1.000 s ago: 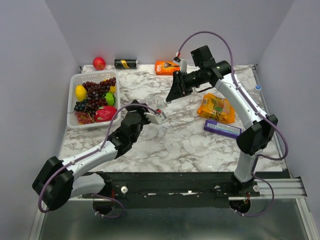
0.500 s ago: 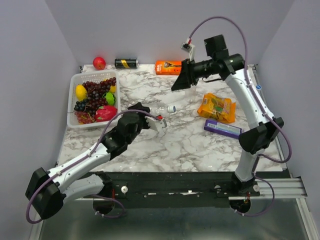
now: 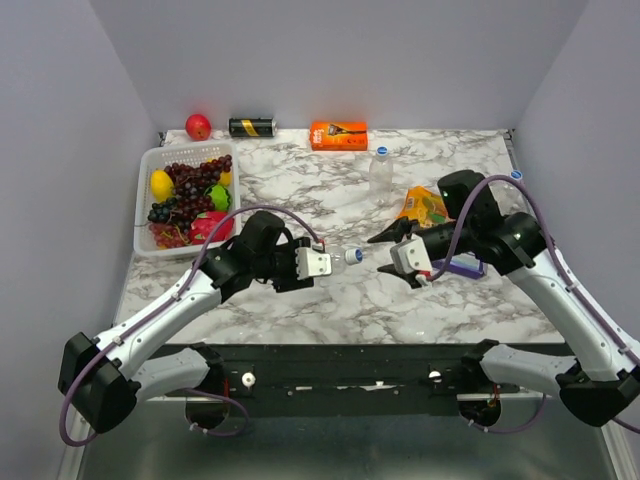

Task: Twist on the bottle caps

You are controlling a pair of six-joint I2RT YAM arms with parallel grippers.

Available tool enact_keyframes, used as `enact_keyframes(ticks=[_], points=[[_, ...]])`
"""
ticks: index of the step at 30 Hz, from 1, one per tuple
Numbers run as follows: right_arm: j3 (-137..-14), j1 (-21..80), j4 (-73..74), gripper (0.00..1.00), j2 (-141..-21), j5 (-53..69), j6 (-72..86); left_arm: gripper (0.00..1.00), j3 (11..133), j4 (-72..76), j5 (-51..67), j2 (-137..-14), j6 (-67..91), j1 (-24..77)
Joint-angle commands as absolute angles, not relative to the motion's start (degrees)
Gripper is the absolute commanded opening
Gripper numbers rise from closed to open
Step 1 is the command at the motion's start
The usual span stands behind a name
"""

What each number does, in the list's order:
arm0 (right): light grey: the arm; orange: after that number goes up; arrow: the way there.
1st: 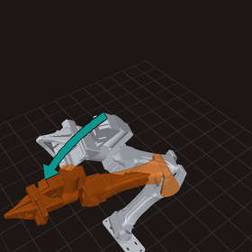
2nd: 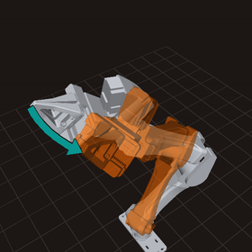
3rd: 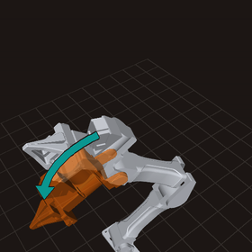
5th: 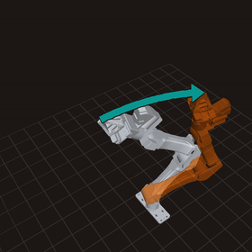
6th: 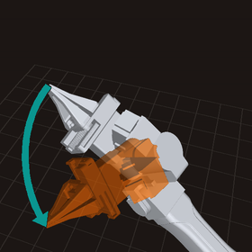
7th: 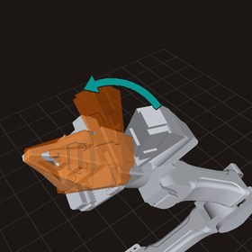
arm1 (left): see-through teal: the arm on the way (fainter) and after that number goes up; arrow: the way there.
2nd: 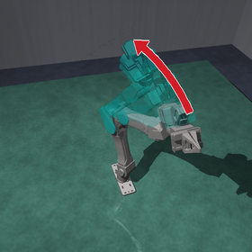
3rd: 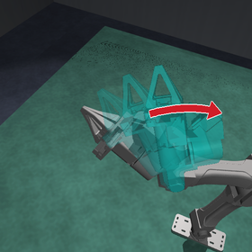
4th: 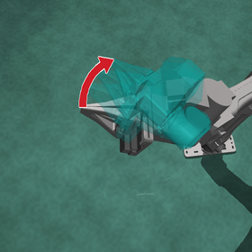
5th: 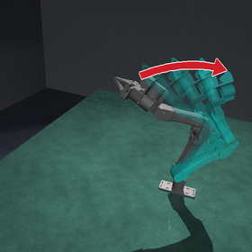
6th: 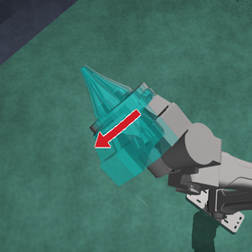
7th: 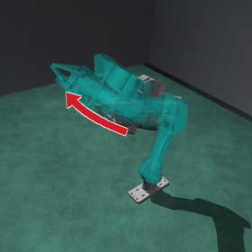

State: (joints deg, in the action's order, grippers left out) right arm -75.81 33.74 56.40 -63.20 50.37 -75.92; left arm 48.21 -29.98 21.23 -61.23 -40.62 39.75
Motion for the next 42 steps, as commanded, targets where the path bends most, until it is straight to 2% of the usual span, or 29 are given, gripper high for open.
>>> enact_keyframes(ticks=[1,8,11,15,19,20,21,23,24,25,29,33,37,38,42], points=[[-77.07,36.21,53.69,0.64,-66.96,47.9,-90.0,0.0,51.24,-32.7,28.39,-61.7,-39.29,39.29],[-80.33,38.32,56.5,0.62,-70.4,49.31,-93.06,0.0,53.08,-32.7,28.74,-63.45,-40.69,39.2],[-80.42,38.85,58.27,0.57,-71.19,49.57,-95.62,0.0,53.26,-32.34,28.92,-63.54,-40.69,39.2],[-81.65,39.02,59.68,0.46,-72.07,50.36,-96.06,0.0,53.09,-31.91,28.74,-63.37,-40.61,39.2],[-81.91,39.02,60.21,0.39,-73.04,49.22,-95.19,0.0,52.47,-30.59,28.65,-62.84,-40.43,38.93],[-82.0,39.02,59.94,0.35,-73.3,49.04,-94.14,0.0,52.21,-29.8,28.39,-62.23,-39.82,38.67],[-82.61,39.02,59.33,0.23,-73.82,48.87,-92.13,0.0,51.25,-27.79,28.04,-61.88,-39.47,38.5],[-85.06,39.02,58.71,0.12,-77.24,48.25,-83.18,0.0,49.75,-24.45,25.41,-60.57,-38.15,38.41],[-88.82,38.94,58.71,0.02,-78.82,47.82,-78.88,0.0,47.83,-19.21,23.49,-59.95,-34.93,38.41],[-91.64,38.76,58.54,0.0,-82.84,48.07,-68.31,0.0,46.77,-16.03,21.55,-59.33,-32.98,38.5],[-106.67,35.7,61.87,0.0,-95.05,51.49,-41.01,0.0,42.02,1.99,2.35,-55.73,-23.92,39.46],[-117.14,33.75,63.9,0.0,-104.49,53.96,-19.64,0.0,41.92,15.95,-15.05,-57.12,-27.14,42.45],[-120.15,31.82,63.11,0.0,-109.68,55.19,-0.24,0.0,41.14,25.56,-23.72,-59.85,-37.94,44.91],[-118.84,30.6,62.06,0.0,-110.21,56.41,4.61,0.0,40.61,26.97,-24.08,-60.64,-44.67,45.96],[-118.64,30.15,59.41,0.01,-110.56,56.51,7.73,0.0,35.26,35.49,-26.37,-61.26,-54.84,47.46]])
